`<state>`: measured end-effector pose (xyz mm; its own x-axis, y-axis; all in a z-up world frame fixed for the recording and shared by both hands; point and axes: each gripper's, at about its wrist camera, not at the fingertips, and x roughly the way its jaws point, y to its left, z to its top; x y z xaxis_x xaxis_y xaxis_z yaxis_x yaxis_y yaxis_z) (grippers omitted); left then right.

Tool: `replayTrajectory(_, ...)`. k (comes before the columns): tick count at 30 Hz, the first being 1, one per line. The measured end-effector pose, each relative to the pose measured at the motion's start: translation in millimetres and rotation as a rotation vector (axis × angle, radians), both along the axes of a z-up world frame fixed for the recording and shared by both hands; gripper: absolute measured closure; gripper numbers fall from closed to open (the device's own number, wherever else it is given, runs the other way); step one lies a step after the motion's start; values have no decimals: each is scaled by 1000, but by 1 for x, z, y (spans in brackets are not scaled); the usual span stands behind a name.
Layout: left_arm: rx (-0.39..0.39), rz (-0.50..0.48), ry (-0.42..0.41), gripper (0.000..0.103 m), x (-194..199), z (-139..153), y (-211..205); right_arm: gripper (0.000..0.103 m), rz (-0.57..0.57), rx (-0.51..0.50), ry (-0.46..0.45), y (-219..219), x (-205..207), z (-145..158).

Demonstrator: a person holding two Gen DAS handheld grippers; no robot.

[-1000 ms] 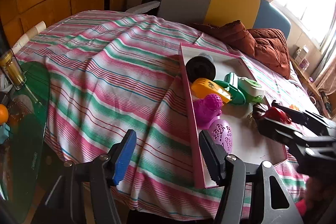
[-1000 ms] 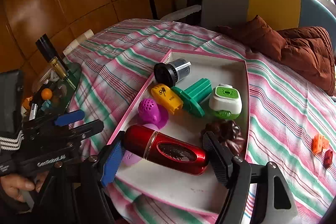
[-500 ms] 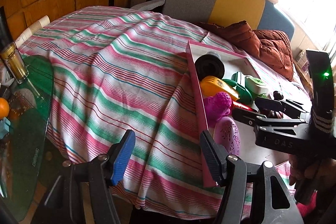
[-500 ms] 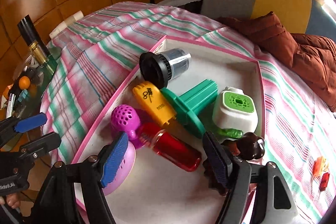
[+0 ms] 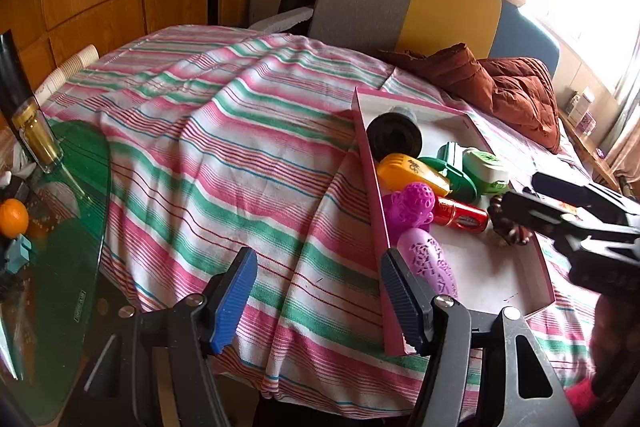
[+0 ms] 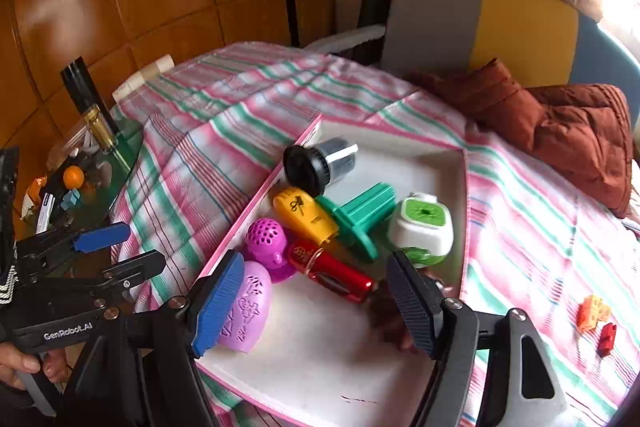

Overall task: Organize rigid objects
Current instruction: 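Carry the red cylinder into the tray and open the right tool, then move both tools back toward the orange cubes and red K piece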

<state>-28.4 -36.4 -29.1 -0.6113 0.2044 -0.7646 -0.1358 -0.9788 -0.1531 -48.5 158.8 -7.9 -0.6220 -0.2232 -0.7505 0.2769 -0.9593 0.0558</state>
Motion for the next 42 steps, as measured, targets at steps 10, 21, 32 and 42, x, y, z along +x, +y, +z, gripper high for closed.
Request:
replayTrajectory(10, -40, -25, 36, 38, 8, 12, 10, 28, -150, -3, 44, 61, 15, 21)
replayTrajectory(21, -68, -61, 69, 35, 12, 25, 26, 28, -409, 32, 70, 167, 25, 31)
replayTrajectory(32, -81, -142, 113, 34, 14, 45, 57, 28, -952, 2, 42, 336, 61, -5)
replayTrajectory(42, -58, -271, 137, 31, 16, 64, 118, 30, -1307, -422, -103, 421, 118, -40)
